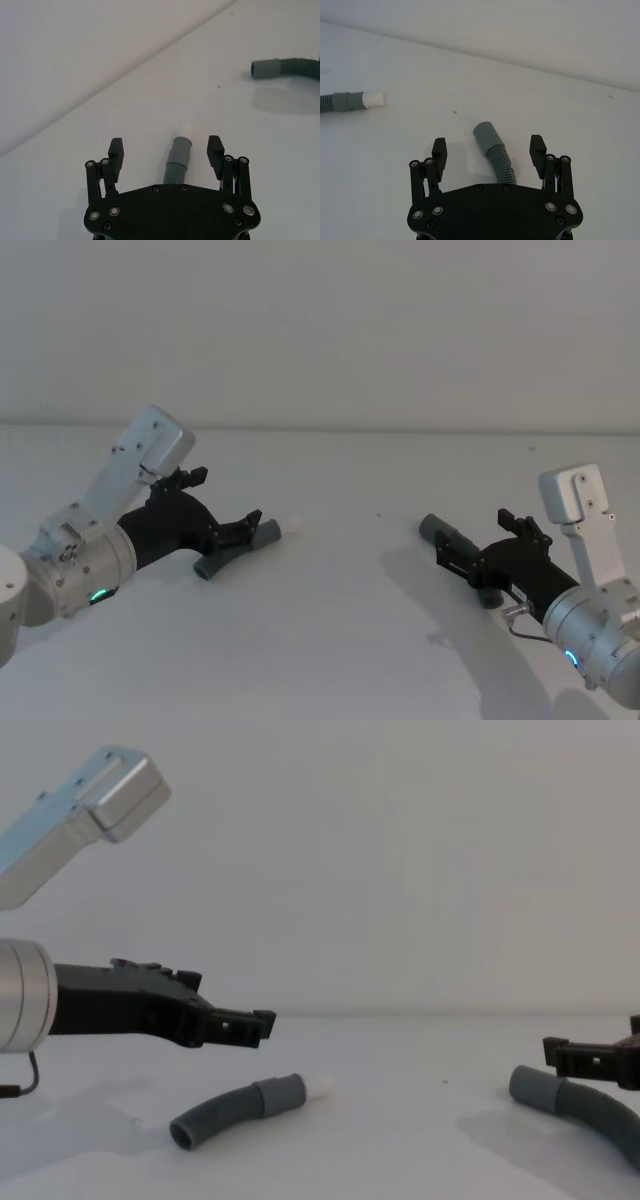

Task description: Use both hands to pick up one end of the pipe from the table, align the ends, and insert them.

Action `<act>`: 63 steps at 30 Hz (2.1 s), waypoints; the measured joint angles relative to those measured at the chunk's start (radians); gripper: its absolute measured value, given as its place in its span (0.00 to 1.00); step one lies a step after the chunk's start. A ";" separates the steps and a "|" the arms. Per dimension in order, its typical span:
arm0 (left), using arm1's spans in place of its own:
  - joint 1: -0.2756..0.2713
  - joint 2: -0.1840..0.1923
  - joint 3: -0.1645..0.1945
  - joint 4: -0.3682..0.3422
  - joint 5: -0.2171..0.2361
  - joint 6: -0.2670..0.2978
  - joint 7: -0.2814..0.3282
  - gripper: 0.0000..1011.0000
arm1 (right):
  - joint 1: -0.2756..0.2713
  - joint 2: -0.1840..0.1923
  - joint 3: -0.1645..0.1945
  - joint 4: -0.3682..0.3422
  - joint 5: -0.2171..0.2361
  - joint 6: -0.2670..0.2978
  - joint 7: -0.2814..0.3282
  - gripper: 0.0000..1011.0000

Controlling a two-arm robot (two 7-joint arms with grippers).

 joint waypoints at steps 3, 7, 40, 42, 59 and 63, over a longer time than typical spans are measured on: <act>-0.008 0.005 0.003 0.000 -0.004 0.018 -0.017 0.99 | 0.000 0.000 0.001 -0.002 0.002 0.008 0.001 0.99; -0.025 0.011 0.010 0.007 -0.011 0.053 -0.050 0.99 | 0.000 0.000 0.003 -0.003 0.003 0.019 0.001 0.99; -0.136 -0.010 0.083 0.156 0.005 0.120 -0.165 0.99 | 0.001 -0.001 0.008 -0.009 0.008 0.048 0.004 0.99; -0.140 -0.012 0.086 0.165 0.008 0.117 -0.170 0.99 | 0.000 -0.001 0.008 -0.009 0.008 0.048 0.004 0.99; -0.200 -0.041 0.121 0.250 0.027 0.103 -0.212 0.99 | 0.000 -0.001 0.008 -0.009 0.008 0.050 0.004 0.99; -0.209 -0.044 0.127 0.260 0.028 0.104 -0.218 0.99 | 0.001 -0.001 0.008 -0.009 0.008 0.050 0.004 0.99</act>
